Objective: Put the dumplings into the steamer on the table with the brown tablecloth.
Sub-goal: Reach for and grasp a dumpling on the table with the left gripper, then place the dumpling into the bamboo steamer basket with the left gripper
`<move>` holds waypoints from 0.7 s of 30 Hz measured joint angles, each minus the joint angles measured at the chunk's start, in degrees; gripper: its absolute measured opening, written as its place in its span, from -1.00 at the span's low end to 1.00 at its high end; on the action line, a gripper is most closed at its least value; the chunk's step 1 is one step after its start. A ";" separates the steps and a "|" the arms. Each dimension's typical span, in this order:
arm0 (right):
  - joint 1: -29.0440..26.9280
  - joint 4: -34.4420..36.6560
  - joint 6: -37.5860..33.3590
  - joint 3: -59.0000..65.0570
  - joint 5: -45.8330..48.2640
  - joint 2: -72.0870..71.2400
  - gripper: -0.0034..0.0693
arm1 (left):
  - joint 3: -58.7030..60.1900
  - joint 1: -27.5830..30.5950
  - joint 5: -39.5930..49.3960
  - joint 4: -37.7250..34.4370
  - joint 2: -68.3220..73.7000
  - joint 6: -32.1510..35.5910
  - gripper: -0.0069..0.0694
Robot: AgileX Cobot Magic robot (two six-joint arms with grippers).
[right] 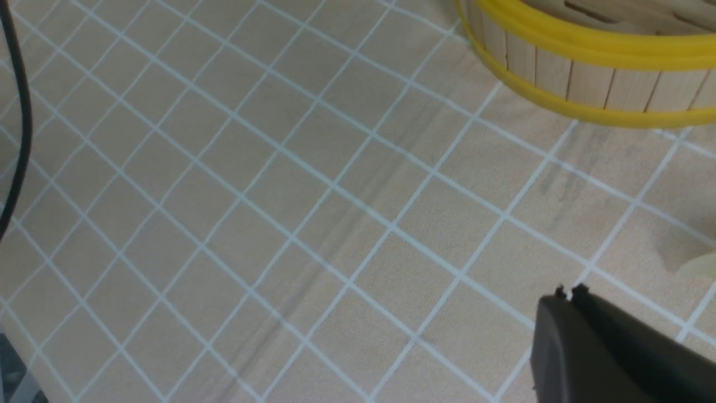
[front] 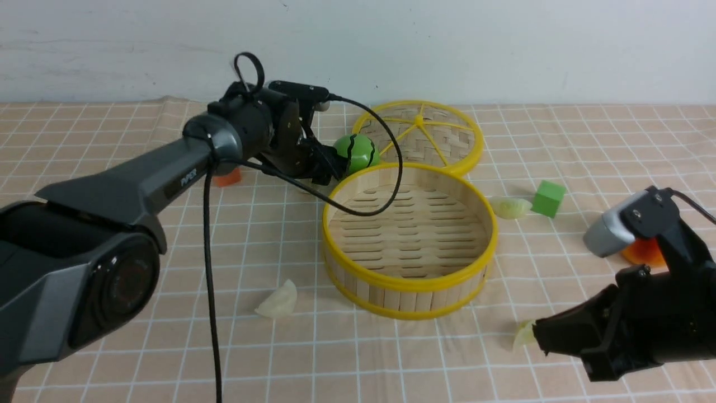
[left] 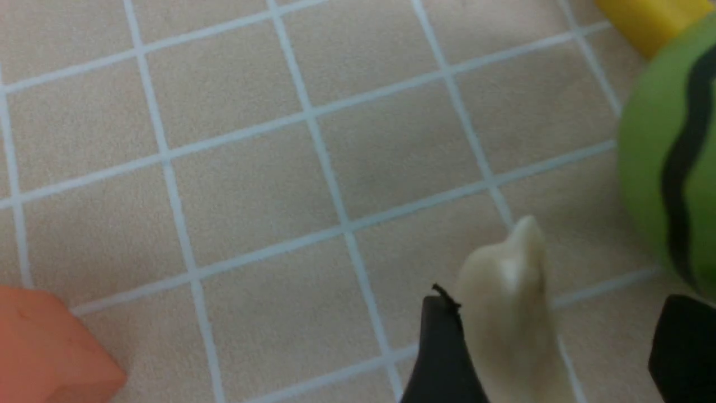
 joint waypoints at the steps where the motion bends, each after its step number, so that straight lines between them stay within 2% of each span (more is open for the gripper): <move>1: 0.00 0.00 0.00 0.00 0.00 0.00 -0.88 | 0.00 0.00 -0.17 0.35 0.16 -0.25 0.38; 5: 0.00 0.00 -0.02 0.00 -0.47 0.00 -0.88 | -0.13 0.00 -2.57 3.66 1.57 -3.36 0.24; 7: 0.00 0.00 -0.02 0.00 -0.82 0.06 -0.87 | -0.13 0.13 -2.65 4.57 2.23 -4.14 0.09; 8: 0.00 0.00 -0.02 0.00 -0.93 0.12 -0.87 | -0.13 0.26 -2.73 4.59 2.30 -4.78 -0.07; 9: 0.00 0.00 -0.02 0.00 -0.94 0.22 -0.87 | -0.13 0.26 -2.63 4.67 2.30 -4.83 -0.07; 10: 0.00 0.00 -0.02 0.00 -0.98 0.68 -0.87 | -0.43 0.46 -1.85 4.76 2.30 -5.85 -0.21; 17: 0.00 0.21 0.03 0.00 -1.05 2.16 -0.85 | -0.43 1.06 3.99 5.68 0.09 -6.89 -0.20; 21: 0.00 0.27 0.03 0.00 -1.05 2.21 -0.85 | -0.43 1.05 9.89 3.63 -7.26 -5.99 -0.20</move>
